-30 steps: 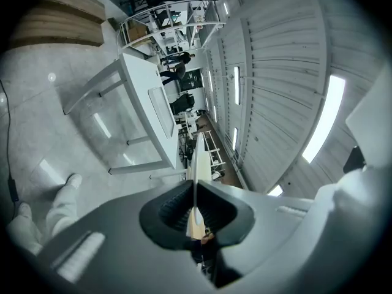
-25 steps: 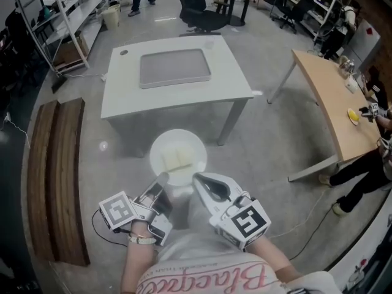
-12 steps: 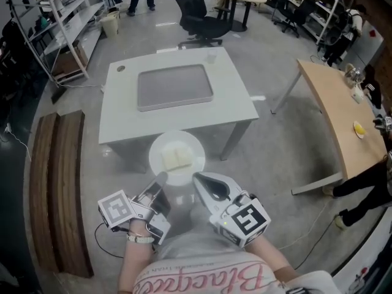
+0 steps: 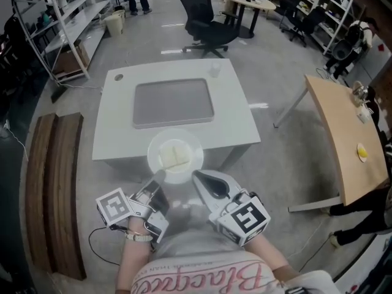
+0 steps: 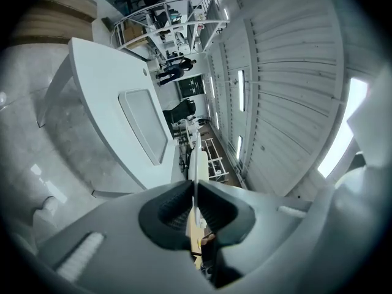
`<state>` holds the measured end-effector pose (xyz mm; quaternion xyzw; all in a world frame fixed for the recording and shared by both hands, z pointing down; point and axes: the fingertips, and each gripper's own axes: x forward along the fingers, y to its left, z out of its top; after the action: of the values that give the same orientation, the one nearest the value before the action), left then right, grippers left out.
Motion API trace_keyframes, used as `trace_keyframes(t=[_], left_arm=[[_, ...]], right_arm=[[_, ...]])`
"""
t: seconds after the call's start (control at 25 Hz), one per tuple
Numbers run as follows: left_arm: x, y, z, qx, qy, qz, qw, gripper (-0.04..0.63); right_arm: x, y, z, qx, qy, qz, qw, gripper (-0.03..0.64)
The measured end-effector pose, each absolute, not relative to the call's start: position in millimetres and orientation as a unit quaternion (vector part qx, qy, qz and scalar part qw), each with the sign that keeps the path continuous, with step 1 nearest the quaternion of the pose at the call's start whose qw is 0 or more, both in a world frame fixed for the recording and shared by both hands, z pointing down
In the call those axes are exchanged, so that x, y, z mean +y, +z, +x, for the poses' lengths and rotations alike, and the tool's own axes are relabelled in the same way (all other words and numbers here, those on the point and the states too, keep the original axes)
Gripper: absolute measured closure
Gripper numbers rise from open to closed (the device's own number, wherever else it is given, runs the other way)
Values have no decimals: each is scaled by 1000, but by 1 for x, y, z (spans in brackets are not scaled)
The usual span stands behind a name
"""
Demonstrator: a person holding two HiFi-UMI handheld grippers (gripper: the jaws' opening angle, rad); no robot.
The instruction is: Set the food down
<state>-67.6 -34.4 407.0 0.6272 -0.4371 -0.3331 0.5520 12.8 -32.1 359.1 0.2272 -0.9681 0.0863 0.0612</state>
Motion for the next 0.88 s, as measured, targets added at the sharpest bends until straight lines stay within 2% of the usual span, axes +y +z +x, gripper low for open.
trace_keyframes(t=[0.68, 0.88], left_arm=[[-110, 422, -93, -453, -349, 609, 549, 572], [-143, 428, -104, -472, -320, 642, 513, 572]], right_arm=[[-111, 367, -8, -971, 99, 207, 62, 615], [-134, 372, -19, -970, 104, 209, 68, 615]])
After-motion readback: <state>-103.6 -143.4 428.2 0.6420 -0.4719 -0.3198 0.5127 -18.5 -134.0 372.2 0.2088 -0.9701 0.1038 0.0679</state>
